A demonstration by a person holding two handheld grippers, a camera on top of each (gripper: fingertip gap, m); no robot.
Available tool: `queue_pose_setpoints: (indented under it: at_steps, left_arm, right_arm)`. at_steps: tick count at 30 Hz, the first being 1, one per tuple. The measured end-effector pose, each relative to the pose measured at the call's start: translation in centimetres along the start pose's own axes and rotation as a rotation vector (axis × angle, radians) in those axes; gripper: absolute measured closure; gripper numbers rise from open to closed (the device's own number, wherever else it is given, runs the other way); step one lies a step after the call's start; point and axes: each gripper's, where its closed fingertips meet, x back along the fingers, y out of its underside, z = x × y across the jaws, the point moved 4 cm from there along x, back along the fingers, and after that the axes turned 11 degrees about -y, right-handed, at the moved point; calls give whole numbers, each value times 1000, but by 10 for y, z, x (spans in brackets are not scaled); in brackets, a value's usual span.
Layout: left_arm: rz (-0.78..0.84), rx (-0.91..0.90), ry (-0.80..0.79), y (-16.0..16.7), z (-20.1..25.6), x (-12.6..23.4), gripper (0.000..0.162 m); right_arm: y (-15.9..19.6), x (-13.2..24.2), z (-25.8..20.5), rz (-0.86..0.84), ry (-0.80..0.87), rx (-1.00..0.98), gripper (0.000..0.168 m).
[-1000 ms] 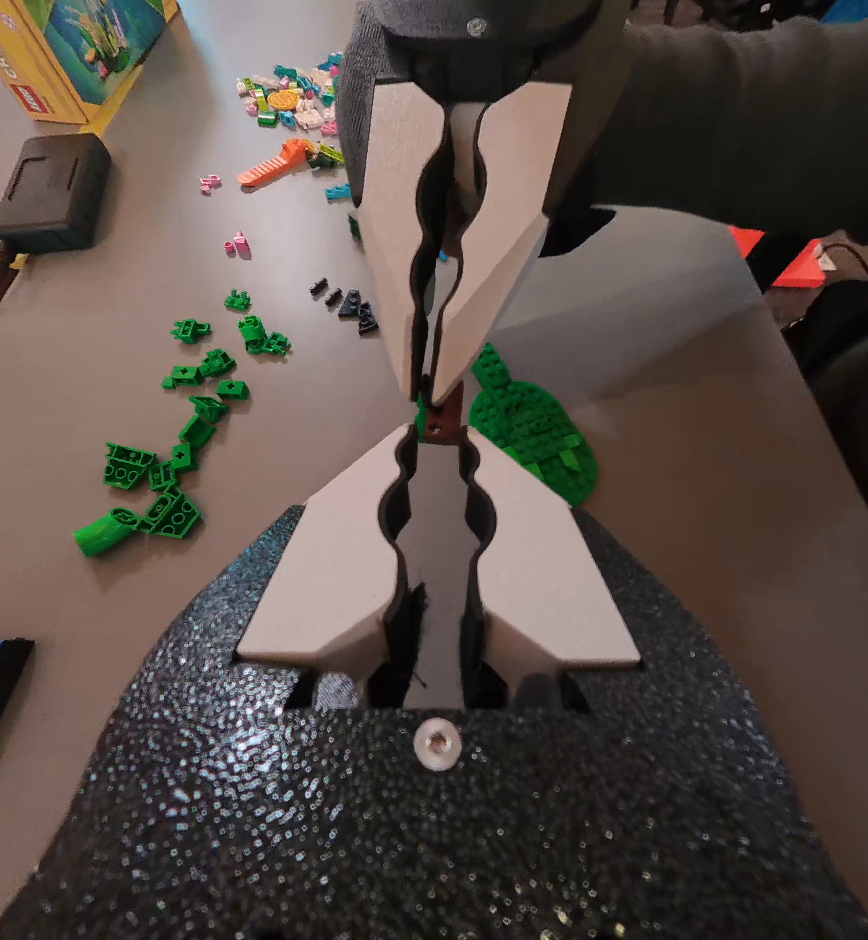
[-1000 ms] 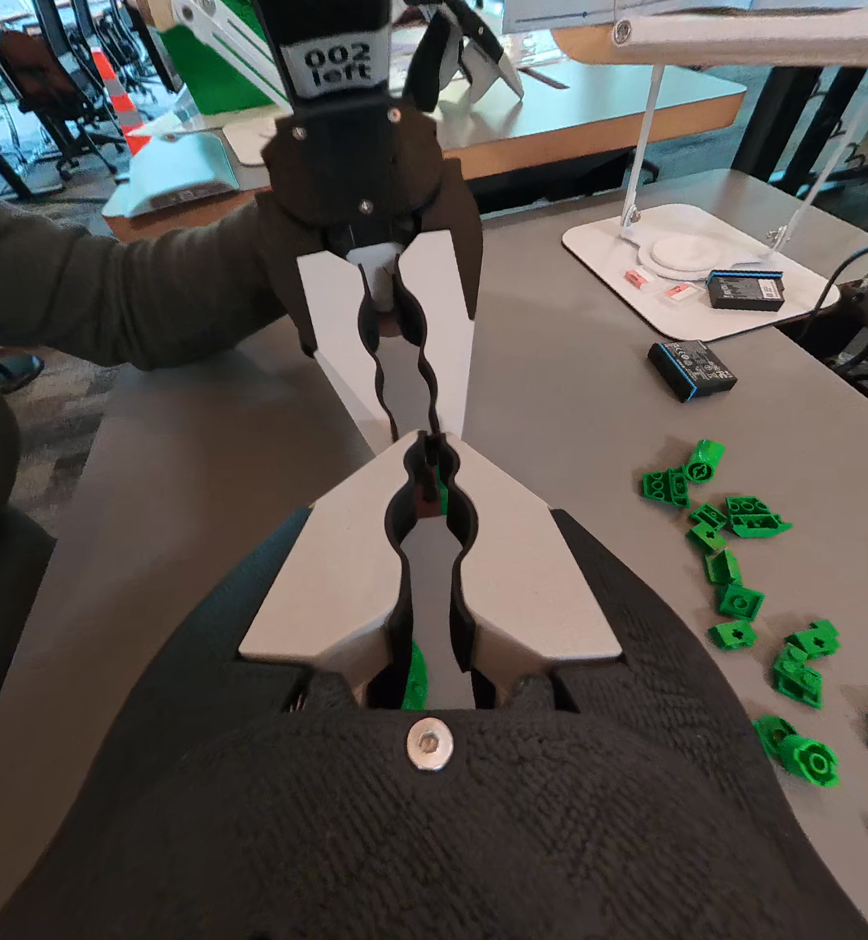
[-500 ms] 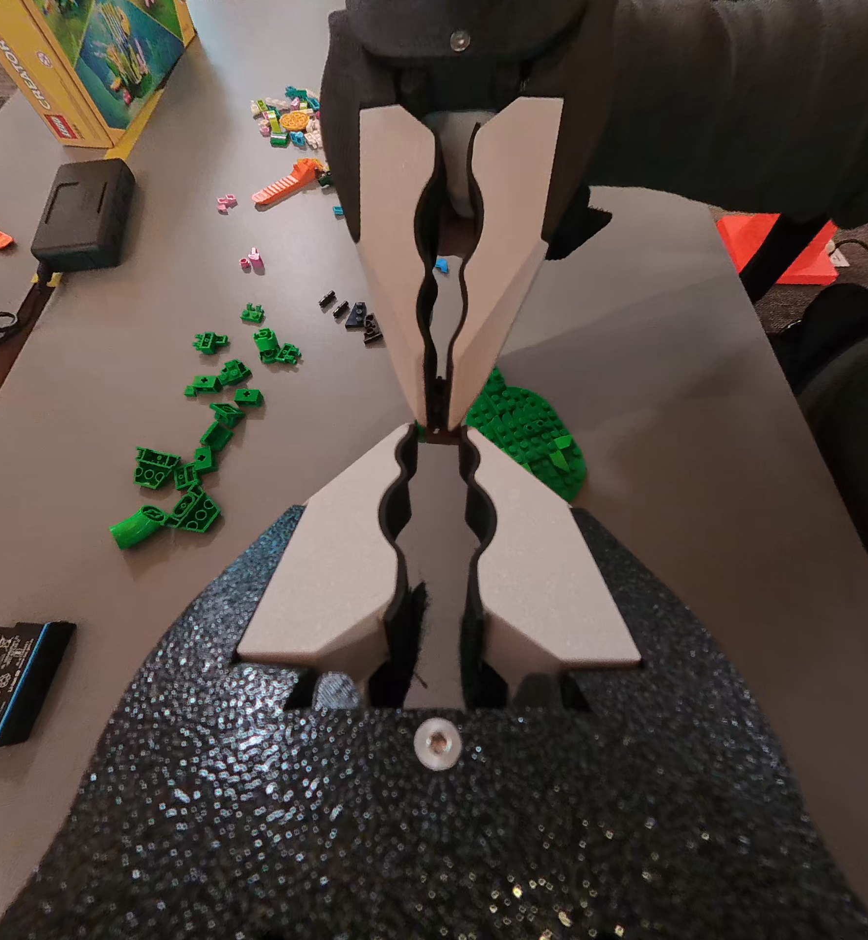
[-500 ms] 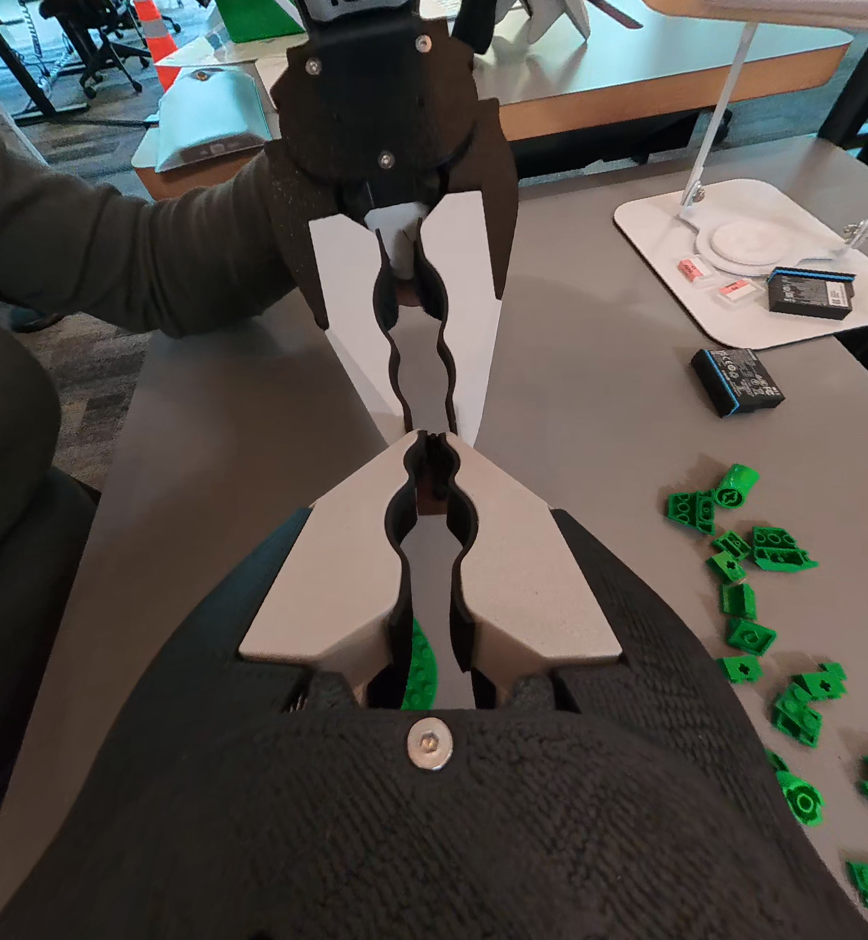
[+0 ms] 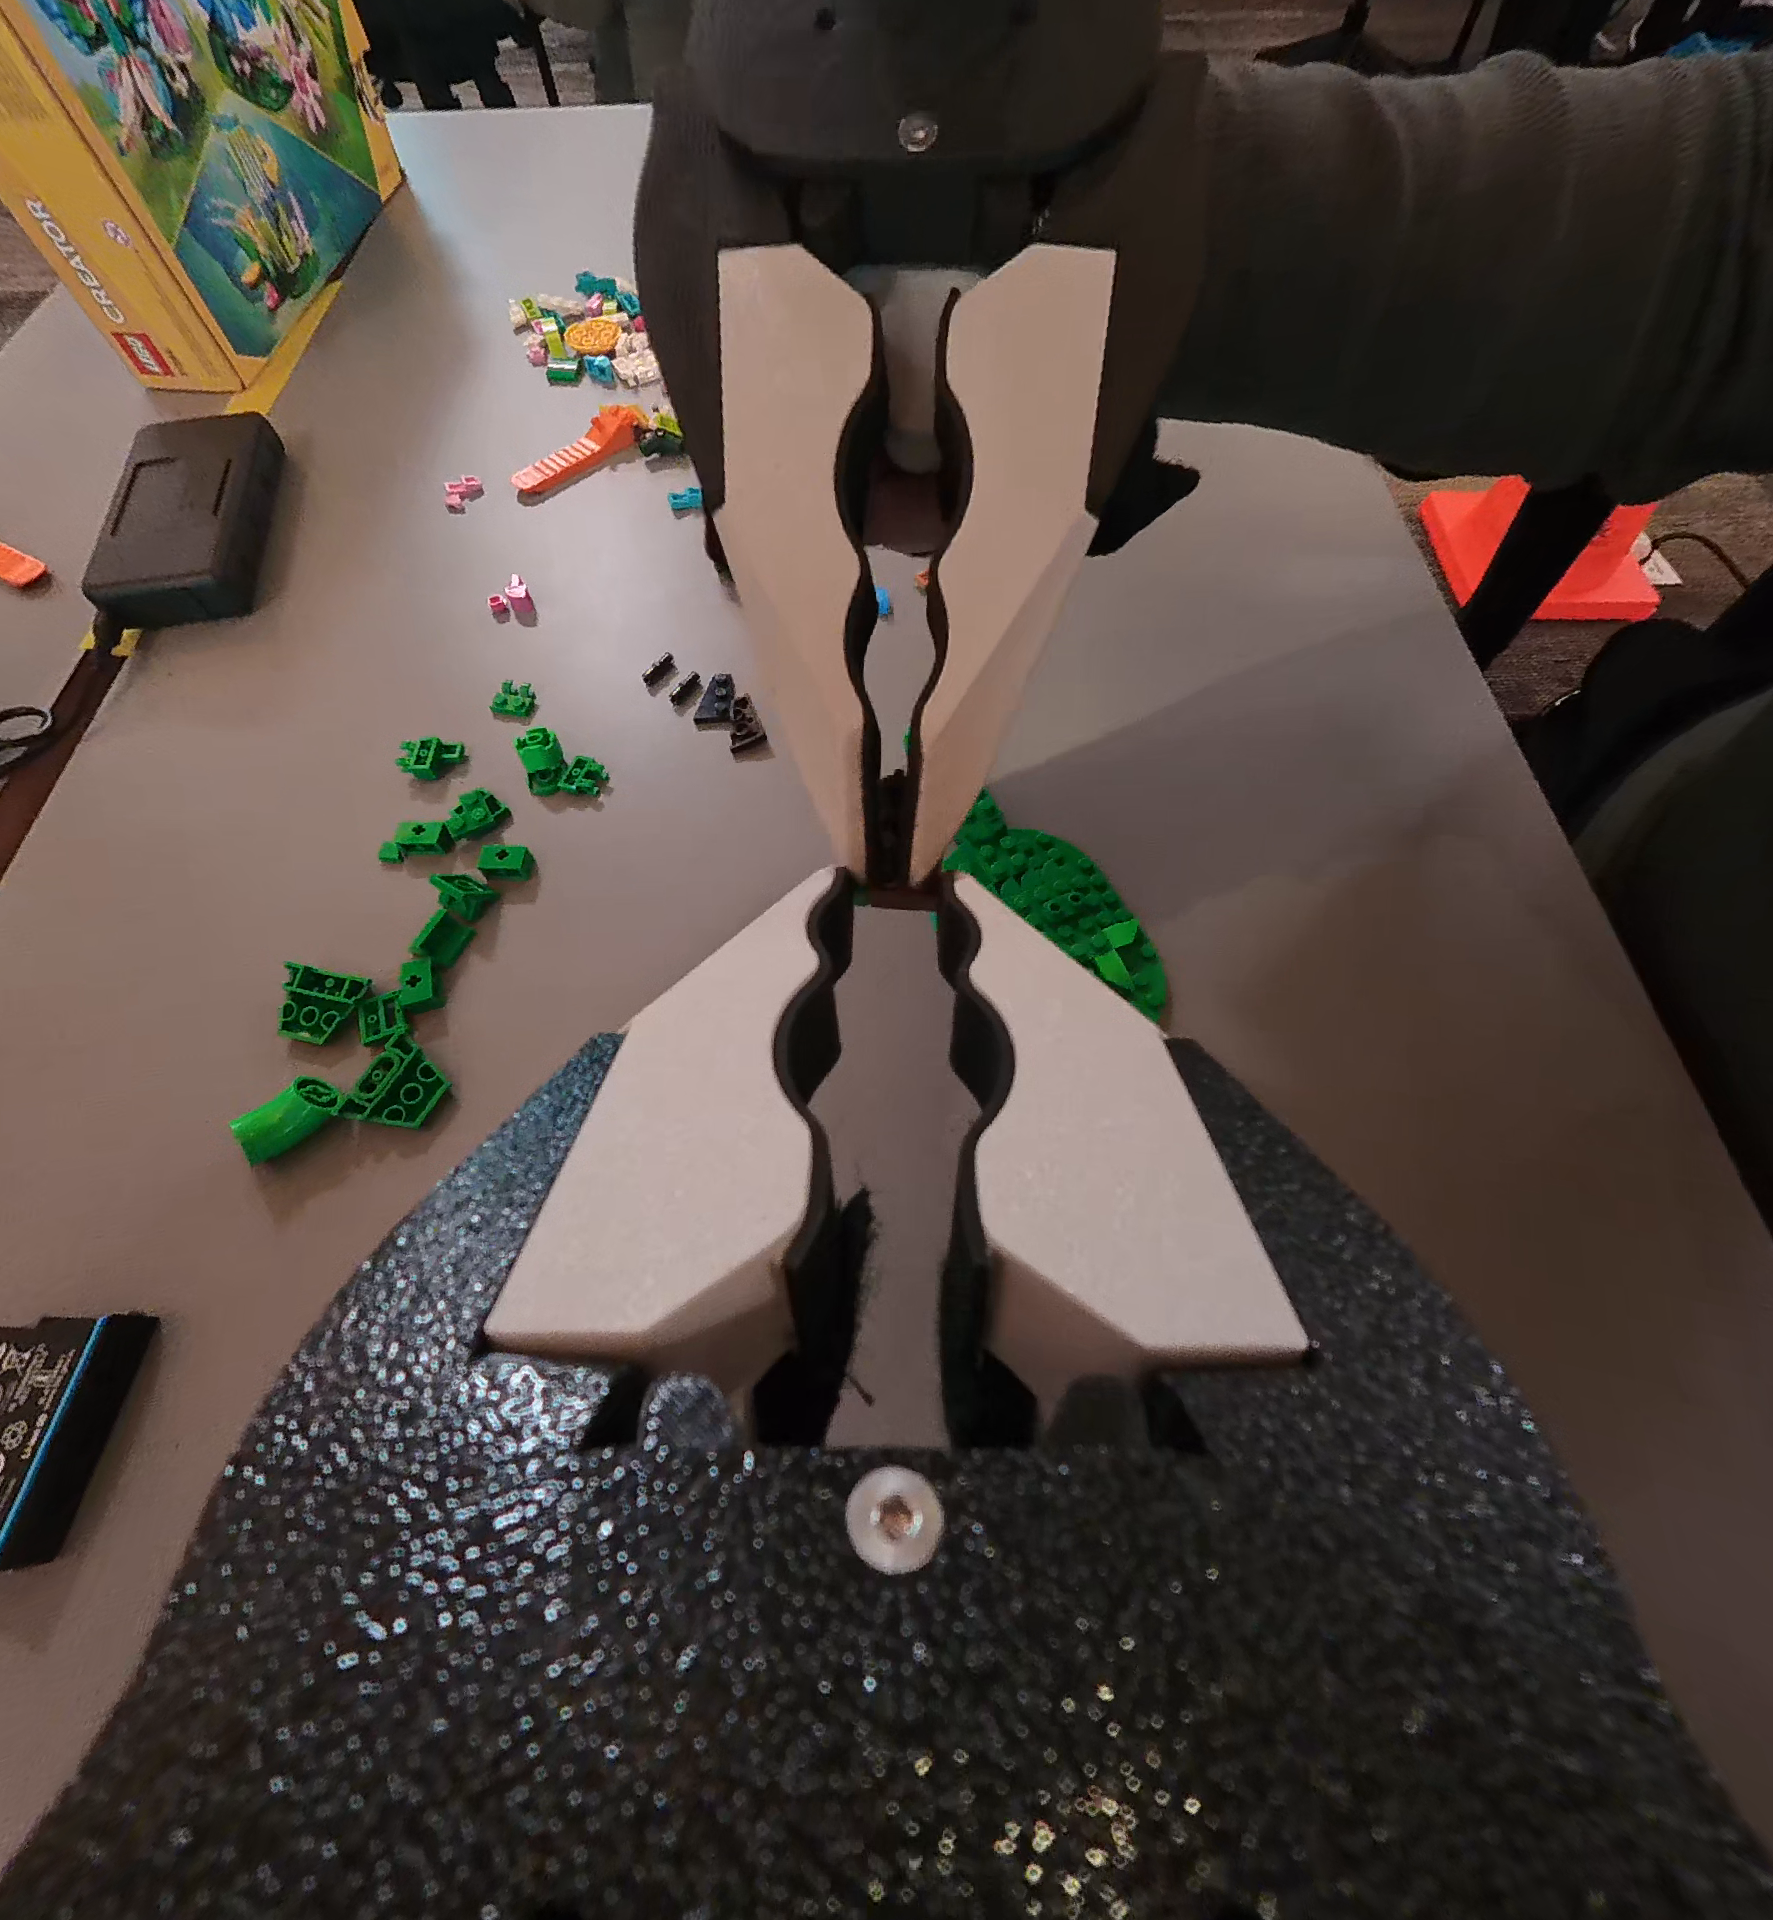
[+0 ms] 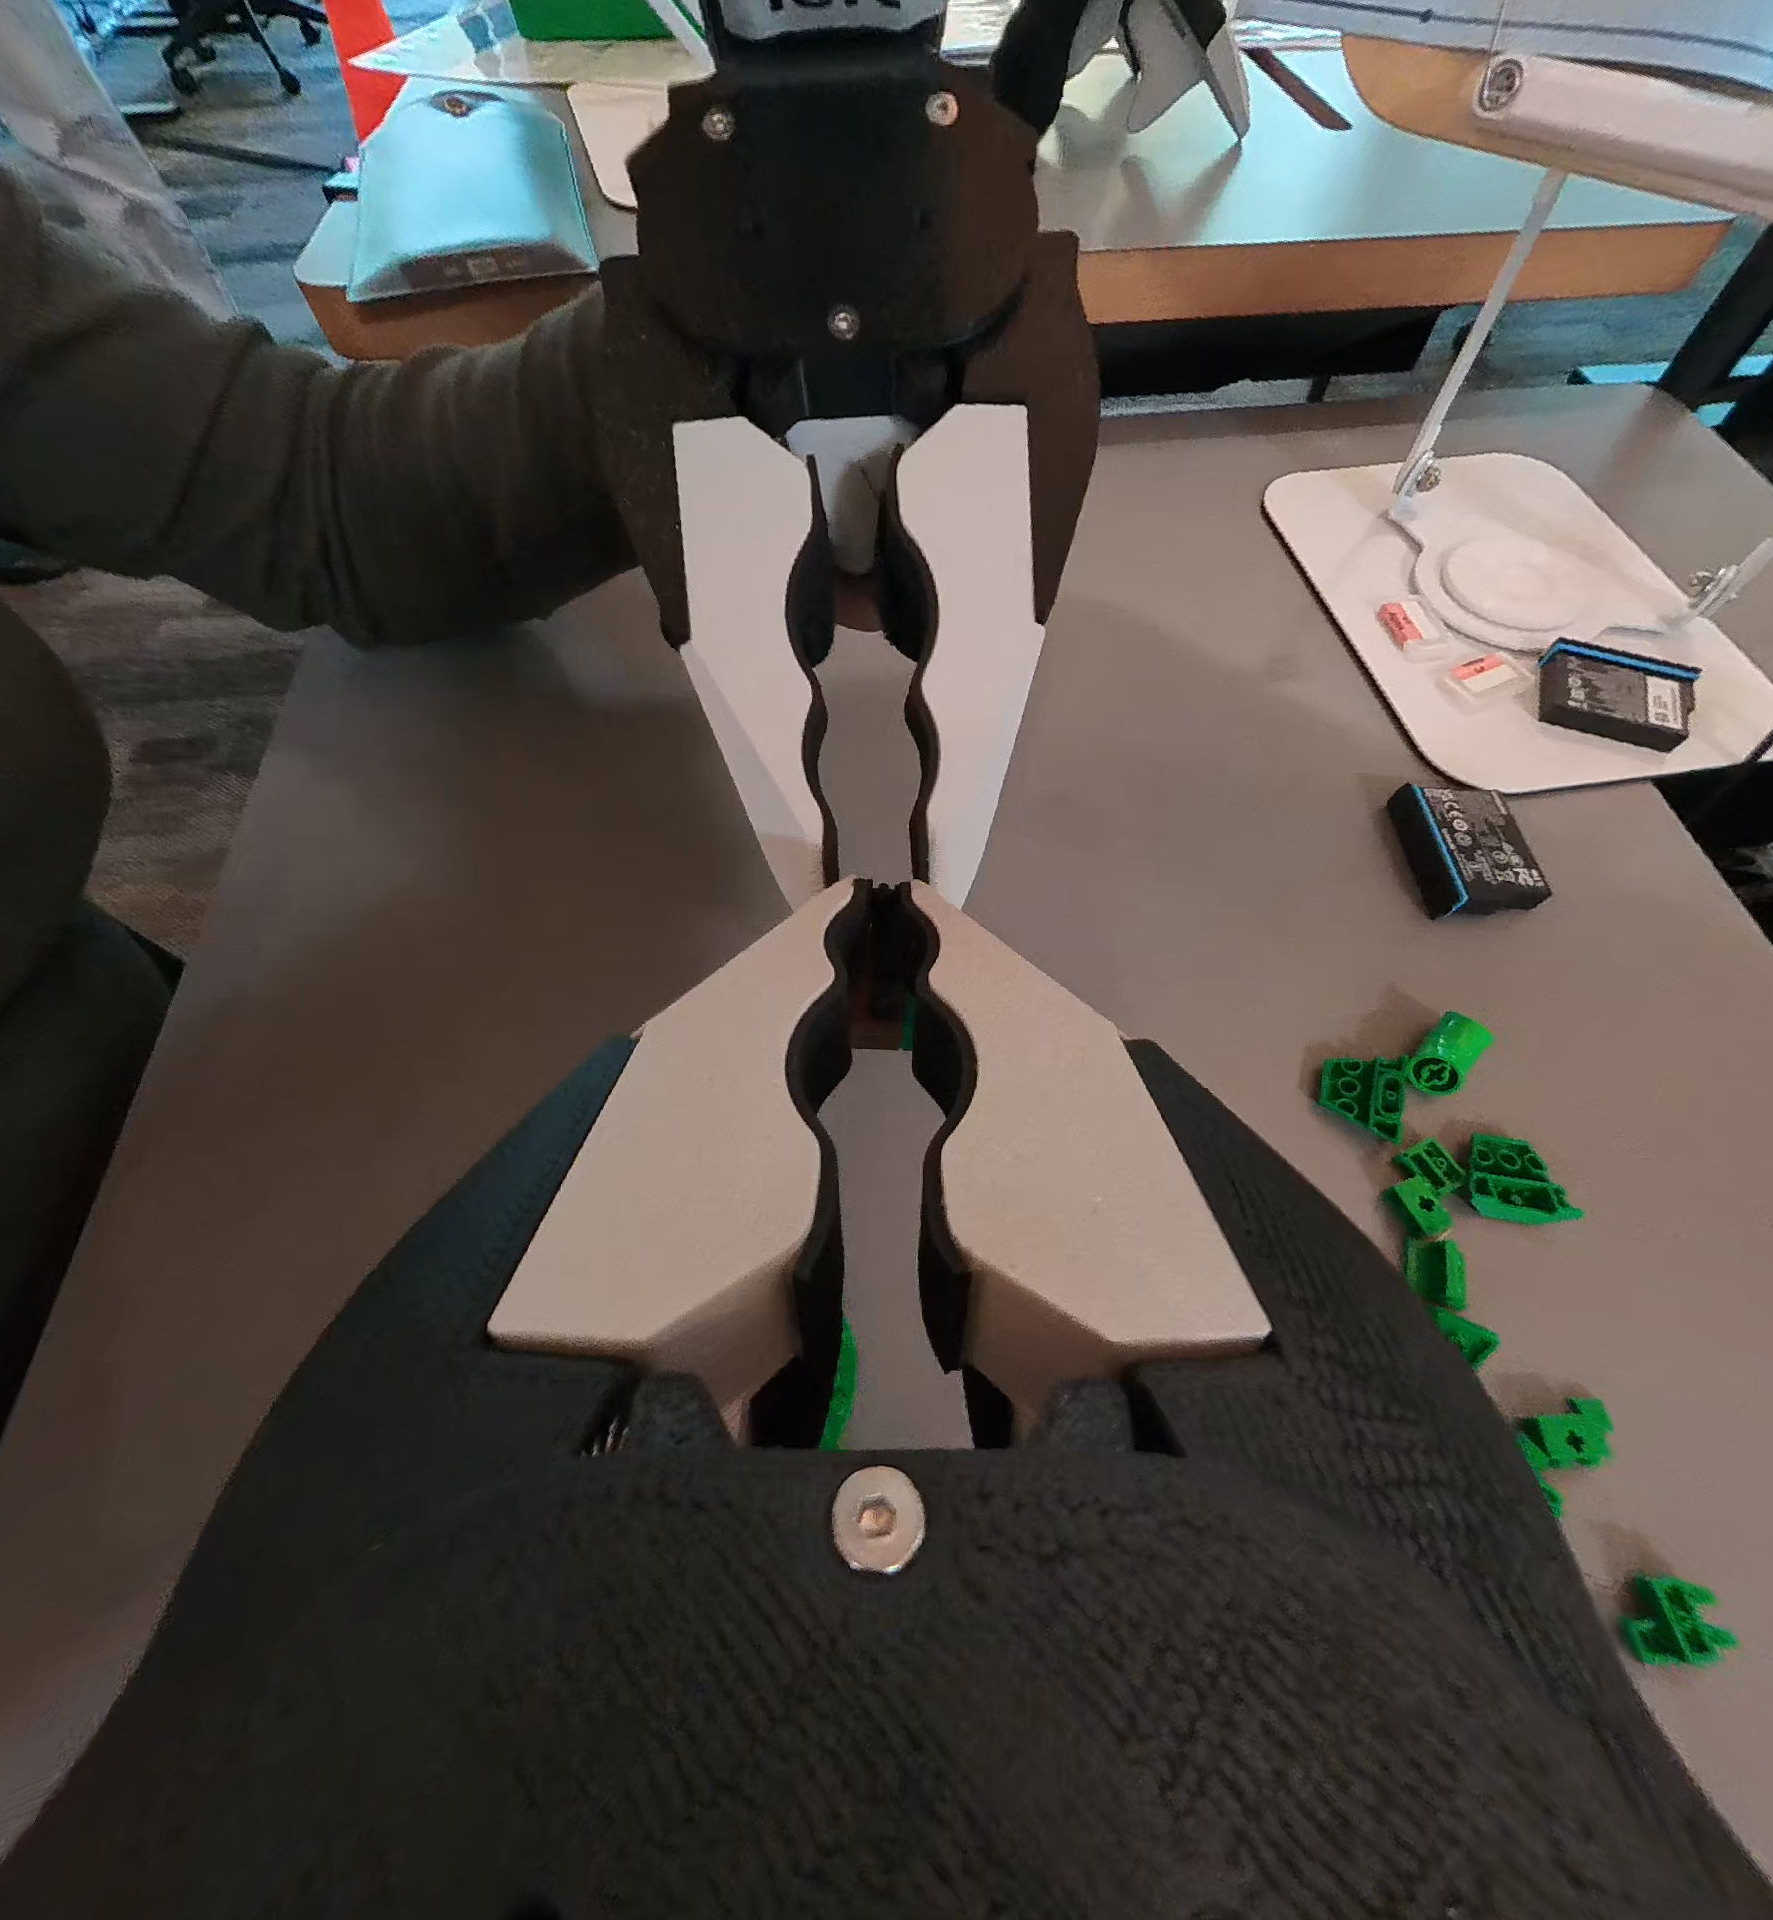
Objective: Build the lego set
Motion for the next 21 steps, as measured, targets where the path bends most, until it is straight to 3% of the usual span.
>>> queue_pose_setpoints:
  at_steps: [11,16,18,21]
  left_arm:
    - [-9,-14,-5,-1,2,-1,148]
    - [-20,-18,-25,1,-1,1,148]
    - [-18,-8,-31,1,-3,2,148]
    - [-7,24,-42,-1,-7,7,148]
  right_arm:
    - [0,0,-3,-18,1,25,164]
    - [-9,11,-5,68,52,55,140]
    - [-13,16,-9,77,123,136,133]
    - [-11,15,-17,-50,342,436,131]
